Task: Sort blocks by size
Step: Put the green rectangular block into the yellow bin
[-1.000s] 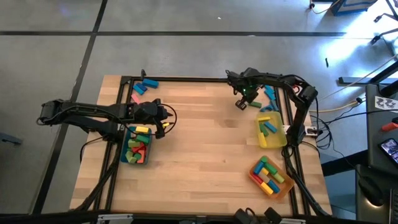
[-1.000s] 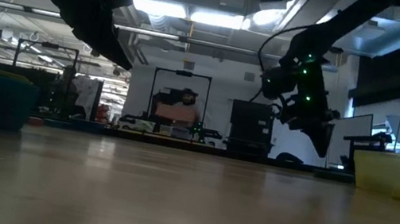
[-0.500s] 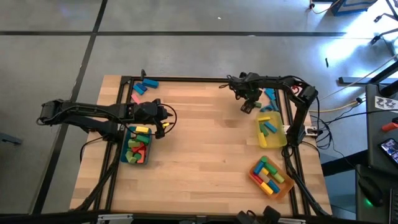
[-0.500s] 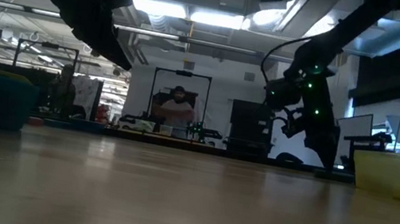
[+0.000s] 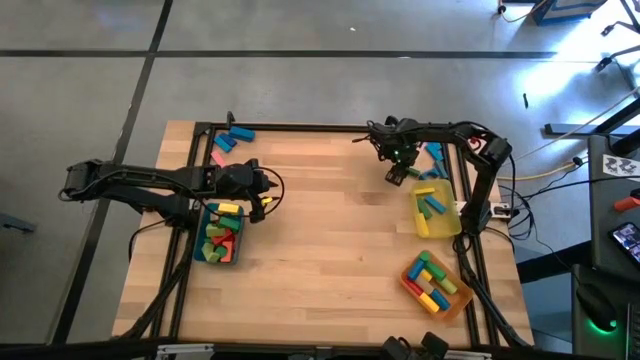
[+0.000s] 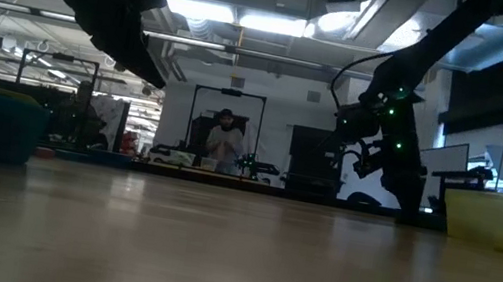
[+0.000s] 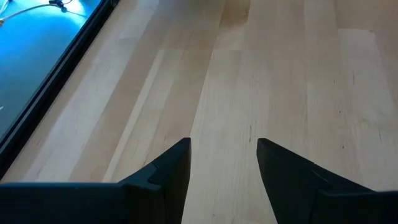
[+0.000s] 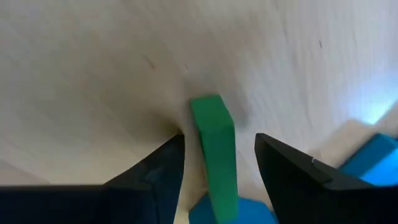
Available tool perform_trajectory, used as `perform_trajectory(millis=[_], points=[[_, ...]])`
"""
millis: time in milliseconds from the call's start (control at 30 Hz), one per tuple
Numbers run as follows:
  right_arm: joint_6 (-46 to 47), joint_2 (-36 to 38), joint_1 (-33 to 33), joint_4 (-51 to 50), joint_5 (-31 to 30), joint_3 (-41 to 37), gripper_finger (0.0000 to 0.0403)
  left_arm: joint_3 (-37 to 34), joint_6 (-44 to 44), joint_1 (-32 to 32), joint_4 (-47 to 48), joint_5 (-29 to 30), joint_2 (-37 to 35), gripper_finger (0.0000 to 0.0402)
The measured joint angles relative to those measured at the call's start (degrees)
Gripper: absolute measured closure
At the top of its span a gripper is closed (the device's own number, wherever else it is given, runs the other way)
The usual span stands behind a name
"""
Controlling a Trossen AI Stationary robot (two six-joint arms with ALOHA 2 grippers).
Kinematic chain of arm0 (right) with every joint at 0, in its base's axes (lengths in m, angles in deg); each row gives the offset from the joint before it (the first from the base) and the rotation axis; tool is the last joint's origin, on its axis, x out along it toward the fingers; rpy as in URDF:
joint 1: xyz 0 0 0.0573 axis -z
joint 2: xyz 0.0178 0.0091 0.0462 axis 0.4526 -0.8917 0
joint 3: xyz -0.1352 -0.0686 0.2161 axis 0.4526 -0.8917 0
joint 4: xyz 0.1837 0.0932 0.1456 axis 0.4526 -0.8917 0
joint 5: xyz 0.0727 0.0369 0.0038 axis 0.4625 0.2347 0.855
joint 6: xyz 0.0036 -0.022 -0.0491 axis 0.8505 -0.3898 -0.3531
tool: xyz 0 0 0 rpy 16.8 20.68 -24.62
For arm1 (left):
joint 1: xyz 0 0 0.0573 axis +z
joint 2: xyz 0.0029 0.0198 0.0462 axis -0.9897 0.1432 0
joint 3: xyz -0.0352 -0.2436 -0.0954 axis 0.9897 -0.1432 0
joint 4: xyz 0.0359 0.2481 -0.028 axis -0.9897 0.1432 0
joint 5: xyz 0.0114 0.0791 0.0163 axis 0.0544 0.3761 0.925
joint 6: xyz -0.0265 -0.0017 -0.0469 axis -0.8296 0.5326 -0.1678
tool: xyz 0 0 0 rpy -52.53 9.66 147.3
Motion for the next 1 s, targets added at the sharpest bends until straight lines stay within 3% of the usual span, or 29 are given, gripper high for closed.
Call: perform_trajectory(millis=[233,633,1000], points=[[-0.5,0.0,0.3,1.3,0.2,0.0,0.024,0.0,0.0,0.0,0.0,0.0,0.0,0.0233],[-1.9,0.0,0.3,1.3,1.7,0.0,0.0336,0.0,-0.2,0.0,0.0,0.0,0.0,0.0233],[-2.1,0.0,0.2,-1.0,1.6,1.6,0.0331,0.0,-0.2,0.0,0.0,0.0,0.0,0.0233]])
